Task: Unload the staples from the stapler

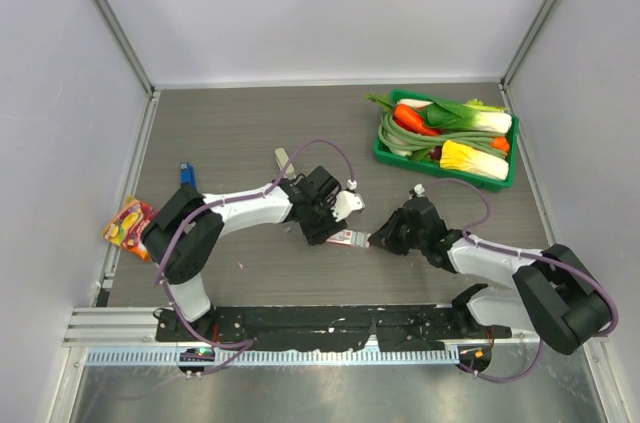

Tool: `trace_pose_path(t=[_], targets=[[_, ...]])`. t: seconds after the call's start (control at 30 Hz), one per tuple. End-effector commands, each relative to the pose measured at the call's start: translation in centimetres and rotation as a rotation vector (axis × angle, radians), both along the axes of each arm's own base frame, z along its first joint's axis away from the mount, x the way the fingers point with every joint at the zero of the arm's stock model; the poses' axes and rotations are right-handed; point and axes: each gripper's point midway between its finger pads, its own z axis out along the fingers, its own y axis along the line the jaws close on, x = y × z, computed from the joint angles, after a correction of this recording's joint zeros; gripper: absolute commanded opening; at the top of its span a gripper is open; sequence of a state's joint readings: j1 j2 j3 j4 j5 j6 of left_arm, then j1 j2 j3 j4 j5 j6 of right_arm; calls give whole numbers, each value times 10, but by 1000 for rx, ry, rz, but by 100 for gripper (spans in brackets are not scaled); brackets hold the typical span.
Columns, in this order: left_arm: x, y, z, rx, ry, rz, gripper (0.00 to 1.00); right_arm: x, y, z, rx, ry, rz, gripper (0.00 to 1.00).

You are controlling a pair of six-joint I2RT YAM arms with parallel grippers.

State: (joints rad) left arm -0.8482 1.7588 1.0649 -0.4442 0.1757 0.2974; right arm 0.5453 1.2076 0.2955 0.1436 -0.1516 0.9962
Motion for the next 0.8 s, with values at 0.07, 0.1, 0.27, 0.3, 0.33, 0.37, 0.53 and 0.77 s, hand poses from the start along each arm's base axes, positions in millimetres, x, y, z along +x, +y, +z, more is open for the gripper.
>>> trace_pose_path(t=[0.07, 0.1, 0.27, 0.3, 0.33, 0.37, 0.53, 0.77], targets=[[1, -11, 1, -23, -14, -26, 52, 14, 10, 9, 7, -40, 19, 14], [1, -11, 1, -23, -14, -30, 52, 15, 12, 11, 11, -44, 22, 14], [1, -11, 3, -24, -18, -31, 51, 17, 22, 9, 11, -44, 49, 14], [1, -11, 3, -23, -22, -30, 52, 17, 25, 9, 13, -45, 56, 14], [0, -11, 2, -21, -20, -32, 52, 18, 27, 10, 15, -49, 59, 14], [0, -11, 3, -21, -22, -33, 51, 17, 29, 9, 15, -47, 68, 14], [0, -10, 2, -19, -25, -36, 51, 15, 46, 6, 20, -39, 118, 14], [-1, -9, 4, -16, -35, -41, 51, 16, 58, 5, 34, -39, 148, 14]])
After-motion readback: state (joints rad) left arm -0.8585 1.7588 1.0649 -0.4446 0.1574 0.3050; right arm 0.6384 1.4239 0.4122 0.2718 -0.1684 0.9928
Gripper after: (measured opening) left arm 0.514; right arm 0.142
